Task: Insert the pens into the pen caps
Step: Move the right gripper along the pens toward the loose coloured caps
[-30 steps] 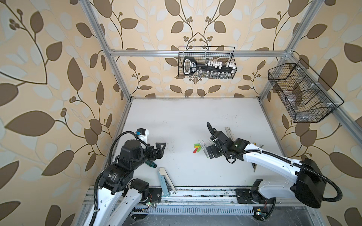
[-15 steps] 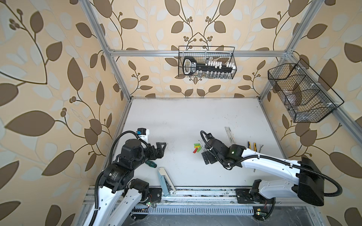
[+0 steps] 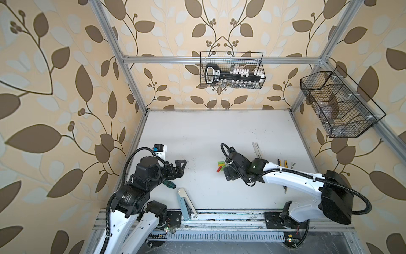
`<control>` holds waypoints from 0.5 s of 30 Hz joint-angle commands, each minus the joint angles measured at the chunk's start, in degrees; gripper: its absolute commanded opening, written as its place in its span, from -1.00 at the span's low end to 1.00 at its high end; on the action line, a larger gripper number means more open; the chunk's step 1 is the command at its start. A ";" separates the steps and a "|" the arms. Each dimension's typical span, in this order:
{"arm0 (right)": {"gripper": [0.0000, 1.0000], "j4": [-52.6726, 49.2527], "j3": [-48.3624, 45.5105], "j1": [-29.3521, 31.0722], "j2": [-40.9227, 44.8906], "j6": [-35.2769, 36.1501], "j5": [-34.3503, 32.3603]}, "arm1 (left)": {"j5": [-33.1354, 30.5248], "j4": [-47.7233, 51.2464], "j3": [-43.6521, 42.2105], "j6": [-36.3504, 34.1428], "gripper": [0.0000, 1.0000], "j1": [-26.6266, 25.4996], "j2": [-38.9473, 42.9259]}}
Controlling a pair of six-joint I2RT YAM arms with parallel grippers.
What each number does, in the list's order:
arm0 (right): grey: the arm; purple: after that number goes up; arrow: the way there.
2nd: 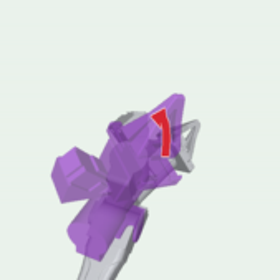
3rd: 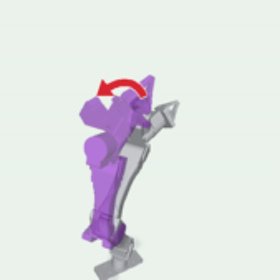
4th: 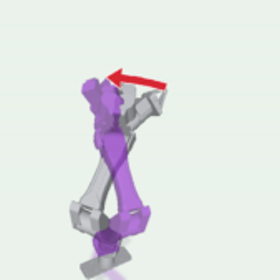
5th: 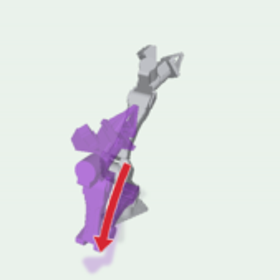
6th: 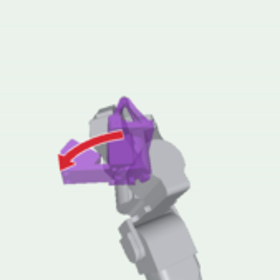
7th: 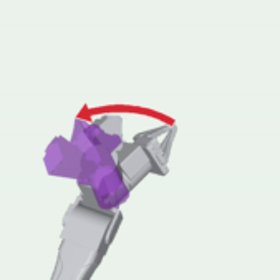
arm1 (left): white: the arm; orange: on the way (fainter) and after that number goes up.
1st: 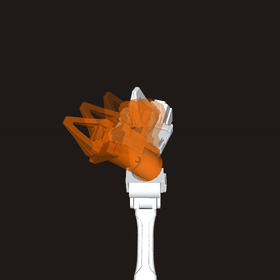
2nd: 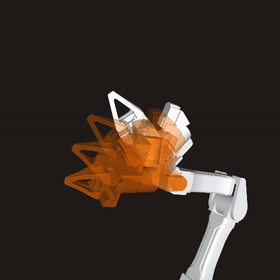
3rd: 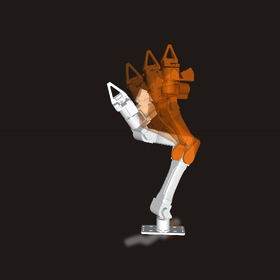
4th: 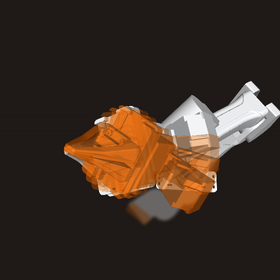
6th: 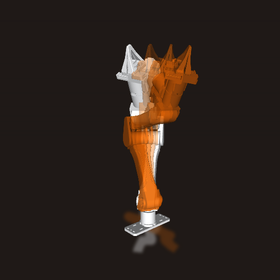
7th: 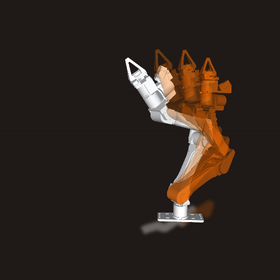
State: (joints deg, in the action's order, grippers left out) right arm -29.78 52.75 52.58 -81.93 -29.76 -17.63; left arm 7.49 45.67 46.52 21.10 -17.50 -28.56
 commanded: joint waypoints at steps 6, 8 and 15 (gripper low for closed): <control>0.61 3.70 -0.39 -5.20 -2.66 3.30 5.10 | 1.50 -1.27 1.23 -1.59 0.98 2.44 -3.73; 0.52 4.73 -1.82 -7.15 -2.12 3.88 5.61 | 0.88 -0.54 1.68 -1.77 0.98 2.98 -3.90; 0.28 6.93 -6.08 -12.93 0.31 6.99 8.77 | 1.05 -1.59 0.86 -2.01 0.98 5.45 -3.17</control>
State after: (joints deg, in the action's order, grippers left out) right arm -23.92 48.29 40.99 -83.40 -24.80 -11.03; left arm 7.62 45.65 46.52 20.69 -12.73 -31.83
